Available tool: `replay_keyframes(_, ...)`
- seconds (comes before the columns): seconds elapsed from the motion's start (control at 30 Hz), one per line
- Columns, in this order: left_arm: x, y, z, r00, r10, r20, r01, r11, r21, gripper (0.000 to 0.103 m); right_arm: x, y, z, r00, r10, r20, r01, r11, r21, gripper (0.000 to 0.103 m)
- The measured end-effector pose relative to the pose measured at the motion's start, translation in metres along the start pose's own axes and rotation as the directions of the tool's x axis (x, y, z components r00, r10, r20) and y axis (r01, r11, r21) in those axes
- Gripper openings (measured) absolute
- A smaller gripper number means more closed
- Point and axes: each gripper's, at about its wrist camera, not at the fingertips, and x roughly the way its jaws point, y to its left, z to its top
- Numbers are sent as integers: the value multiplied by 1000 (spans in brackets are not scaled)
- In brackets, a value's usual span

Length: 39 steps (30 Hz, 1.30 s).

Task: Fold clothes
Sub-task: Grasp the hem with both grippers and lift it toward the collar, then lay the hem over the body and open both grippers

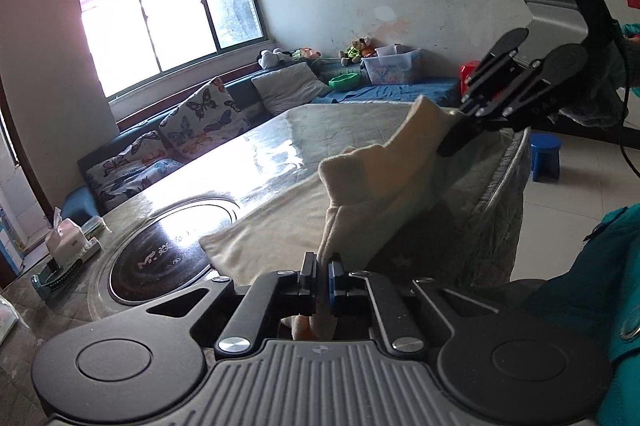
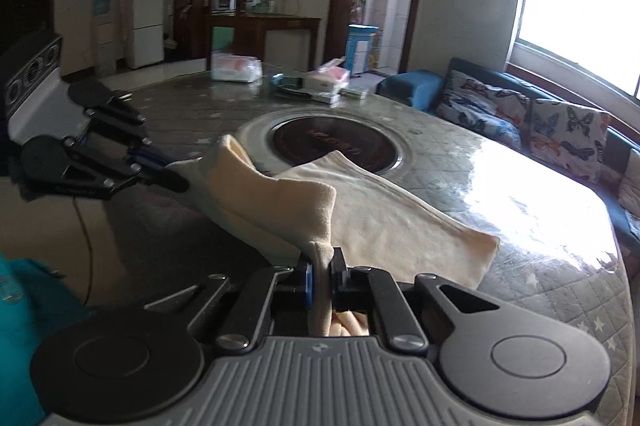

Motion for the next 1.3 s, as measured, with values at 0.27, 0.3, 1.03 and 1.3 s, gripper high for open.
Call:
replay_keyframes(0.27,35,30,20,997,76,18,-74,995,-72,6,6,-15,14,1000,-11,3,11,1000,26,6)
replay_keyframes(0.3,42,36,23,996,85,14,-84,993,-85,6,10,-20,18,1000,-14,5,14,1000,28,6)
replay_keyframes(1.03,224,116,26,947,215,-240,-281,915,-290,14,173,-138,37,983,-150,-108,171,958,228,17)
replay_keyframes(1.3,218,121,34,945,232,-231,-302,890,-340,19,145,-161,18,956,-285,-68,288,873,393,22)
